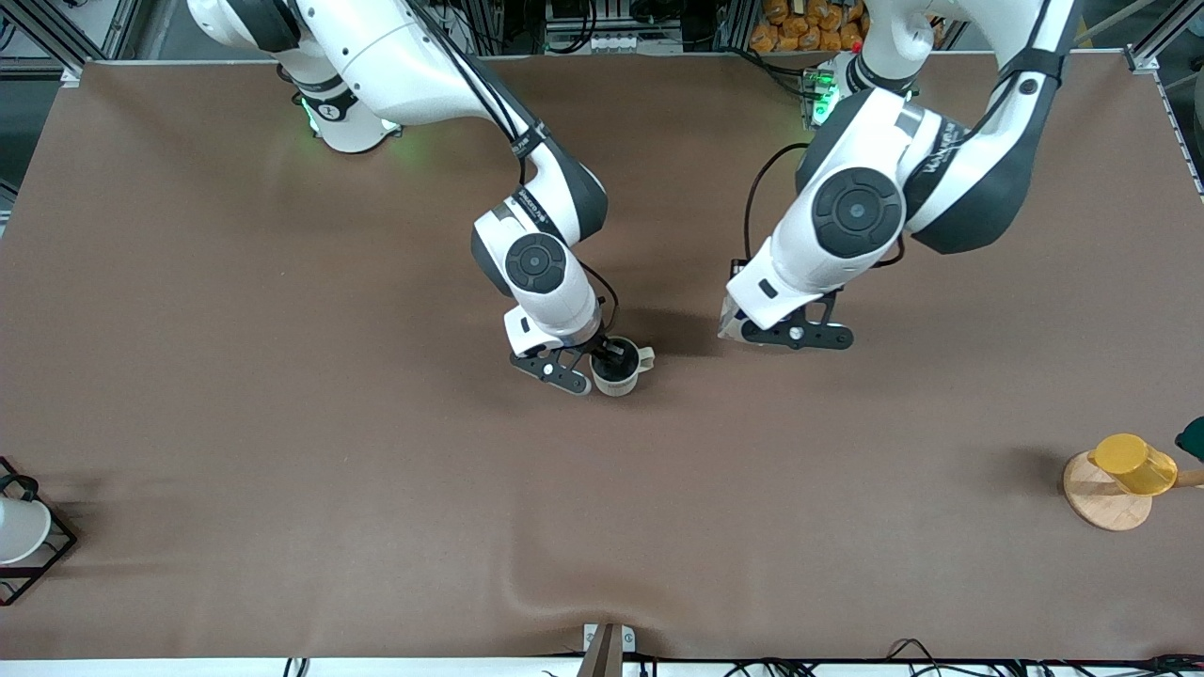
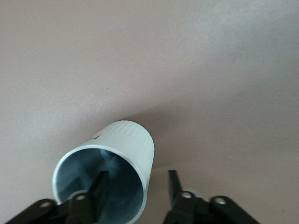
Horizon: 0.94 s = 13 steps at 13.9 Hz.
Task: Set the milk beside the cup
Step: 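Carry the mug and milk carton toward the table center with both grippers, then set the mug down, open the right gripper while the left lowers the carton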
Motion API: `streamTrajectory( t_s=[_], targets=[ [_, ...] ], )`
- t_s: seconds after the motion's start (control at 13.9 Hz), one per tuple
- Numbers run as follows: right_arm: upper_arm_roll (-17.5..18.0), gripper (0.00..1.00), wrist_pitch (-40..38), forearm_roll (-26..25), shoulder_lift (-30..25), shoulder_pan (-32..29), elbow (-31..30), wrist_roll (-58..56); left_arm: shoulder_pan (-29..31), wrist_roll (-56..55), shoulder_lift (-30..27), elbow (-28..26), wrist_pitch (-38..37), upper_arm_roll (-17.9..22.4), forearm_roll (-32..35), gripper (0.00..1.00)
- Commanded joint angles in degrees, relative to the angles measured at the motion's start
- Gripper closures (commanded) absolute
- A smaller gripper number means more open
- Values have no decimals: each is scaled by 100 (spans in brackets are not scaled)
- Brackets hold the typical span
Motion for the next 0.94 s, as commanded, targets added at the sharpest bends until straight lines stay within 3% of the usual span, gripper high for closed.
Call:
streamTrajectory(
  t_s=[0.0,0.22,0.58,0.86],
  targets=[
    [-39,0,-952,-33,-247,-112,398,78,-133,-291,101,107,-17,4,-94,58],
    [-22,0,-1491,-16,-650,-620,576,-166,-502,-930,390,396,105,13,-191,59],
    [-22,0,-2396,-25,-1152,-1780,558,-2090,-1161,-2093,1076,1047,316,39,-182,59],
    [-39,0,-2958,-69,-1416,-2615,558,-3864,-1442,-2365,1314,1136,633,75,-182,59]
  ],
)
